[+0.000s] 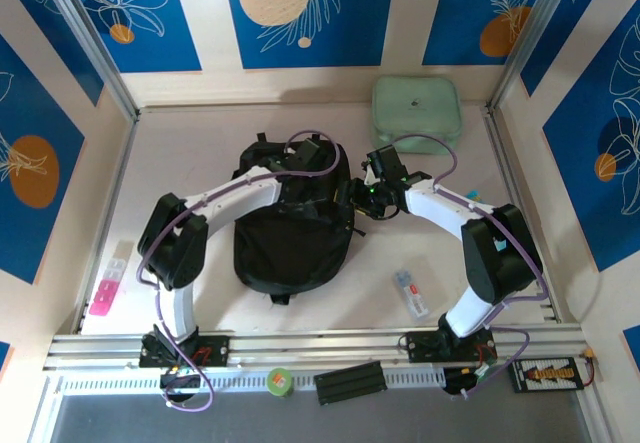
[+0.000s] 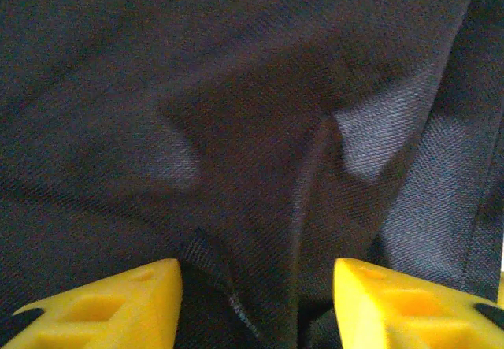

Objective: Pack the student bag
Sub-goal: Unzip the student bag at the center of the table.

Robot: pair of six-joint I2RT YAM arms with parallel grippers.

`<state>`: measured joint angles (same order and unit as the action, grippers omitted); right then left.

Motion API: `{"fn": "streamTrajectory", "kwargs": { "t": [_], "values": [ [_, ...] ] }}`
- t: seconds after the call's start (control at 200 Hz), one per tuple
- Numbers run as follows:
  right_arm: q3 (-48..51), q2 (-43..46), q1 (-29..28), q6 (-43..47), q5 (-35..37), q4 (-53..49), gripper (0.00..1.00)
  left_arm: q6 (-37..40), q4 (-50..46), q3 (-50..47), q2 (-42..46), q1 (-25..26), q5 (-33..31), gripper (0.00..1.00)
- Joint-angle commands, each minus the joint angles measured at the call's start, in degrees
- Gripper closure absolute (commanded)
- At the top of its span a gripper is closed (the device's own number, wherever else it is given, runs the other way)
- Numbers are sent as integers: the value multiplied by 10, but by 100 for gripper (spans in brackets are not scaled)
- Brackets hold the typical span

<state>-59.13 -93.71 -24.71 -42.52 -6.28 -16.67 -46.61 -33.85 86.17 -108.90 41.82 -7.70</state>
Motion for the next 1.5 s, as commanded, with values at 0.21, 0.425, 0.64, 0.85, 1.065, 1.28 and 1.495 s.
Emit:
{"fn": "streamTrajectory", "kwargs": {
  "t": [0.21,0.425,0.64,0.85,1.065,1.28,1.495],
  "values": [
    [6,-10,3,-1,-20,8,44,0,-10,26,-18,7,16,64],
    [2,-18,2,-2,-21,8,44,7,2,18,-1,7,23,73],
    [2,-26,-1,-4,-19,8,45,11,10,2,28,6,23,81],
    [-2,-33,-3,-4,-16,5,45,11,15,-19,47,7,21,82],
    [-10,-45,-6,0,-16,-2,53,18,17,-29,49,7,8,100],
    [-12,-47,-9,3,1,-16,69,54,-4,-24,57,5,-46,100],
    [-14,-47,-9,7,33,-32,89,100,-43,-28,76,-4,-138,100]
  ]
}}
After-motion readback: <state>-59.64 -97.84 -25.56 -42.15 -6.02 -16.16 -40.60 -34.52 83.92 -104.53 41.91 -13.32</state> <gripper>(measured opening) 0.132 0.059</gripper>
